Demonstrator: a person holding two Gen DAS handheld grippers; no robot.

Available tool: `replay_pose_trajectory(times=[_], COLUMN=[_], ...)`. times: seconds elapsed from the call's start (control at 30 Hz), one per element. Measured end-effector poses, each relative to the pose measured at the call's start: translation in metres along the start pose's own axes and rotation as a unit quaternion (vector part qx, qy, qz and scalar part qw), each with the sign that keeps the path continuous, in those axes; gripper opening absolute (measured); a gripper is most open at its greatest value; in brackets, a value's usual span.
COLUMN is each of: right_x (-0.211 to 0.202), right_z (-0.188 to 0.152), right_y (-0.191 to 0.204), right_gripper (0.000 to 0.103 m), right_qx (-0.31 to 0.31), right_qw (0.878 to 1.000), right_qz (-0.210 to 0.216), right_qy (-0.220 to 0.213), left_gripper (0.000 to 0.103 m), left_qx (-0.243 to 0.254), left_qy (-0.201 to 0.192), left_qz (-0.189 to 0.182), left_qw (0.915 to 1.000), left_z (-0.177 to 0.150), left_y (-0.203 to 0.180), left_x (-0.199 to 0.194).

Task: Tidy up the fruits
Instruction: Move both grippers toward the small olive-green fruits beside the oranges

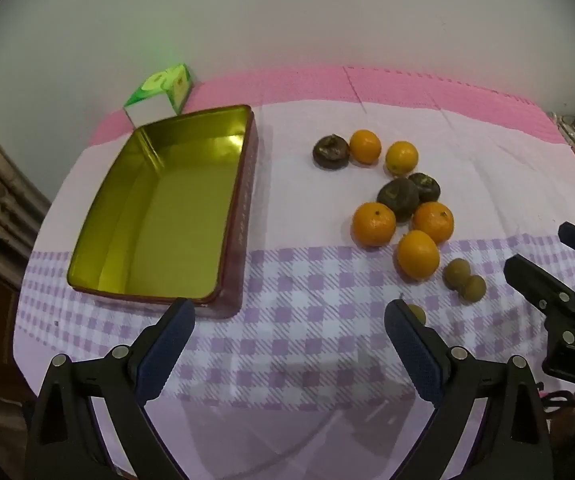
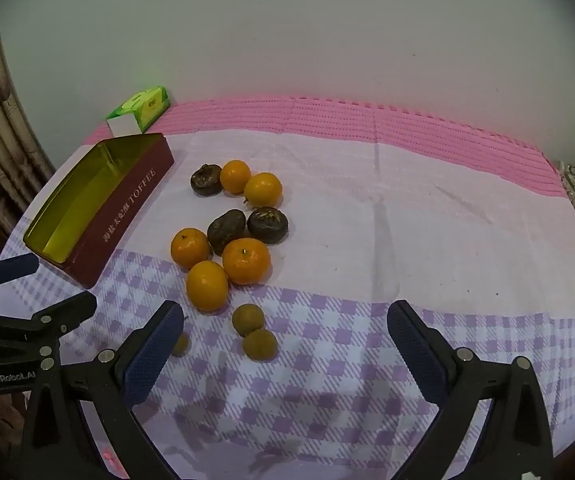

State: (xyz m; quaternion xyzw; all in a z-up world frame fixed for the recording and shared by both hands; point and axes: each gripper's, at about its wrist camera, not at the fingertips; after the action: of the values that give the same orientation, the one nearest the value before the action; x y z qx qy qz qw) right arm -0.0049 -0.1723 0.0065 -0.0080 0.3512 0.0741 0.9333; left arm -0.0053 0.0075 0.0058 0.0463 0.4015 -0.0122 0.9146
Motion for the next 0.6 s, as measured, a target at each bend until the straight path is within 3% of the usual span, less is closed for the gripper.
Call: replay_pose_trajectory(times=[0.13, 0.6], right_x=[0.0015, 0.0003], right_z=[0.0010, 0.0013], right_y=[-0.0002, 0.0023], right_gripper=[0.101, 0.101], right_qx=[0.001, -0.006], right_qw=[1.000, 1.000], right_qz=[0.000, 0.010], right_qy=[0.001, -0.001], left_gripper=[0.096, 0.096], left_qx=[0.010, -0.004], left_qy=[-0.015, 0.006], left_qz=[0.004, -0.001], left_qw=[0.9998, 1.0000], left_z=[-0.0007, -0.0046], left_y=[0.0006, 0.0022], left_x=[-0.0019, 0.0052])
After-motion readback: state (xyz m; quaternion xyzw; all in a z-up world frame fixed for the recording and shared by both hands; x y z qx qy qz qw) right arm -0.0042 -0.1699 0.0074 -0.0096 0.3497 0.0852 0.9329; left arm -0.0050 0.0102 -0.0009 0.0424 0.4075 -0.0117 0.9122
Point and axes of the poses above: each gripper's, at about its wrist camera, not at the fingertips, and x roughly the way its jaws point, y to its left, z to its top, and after that the axes turned 11 degrees about -y, right-handed
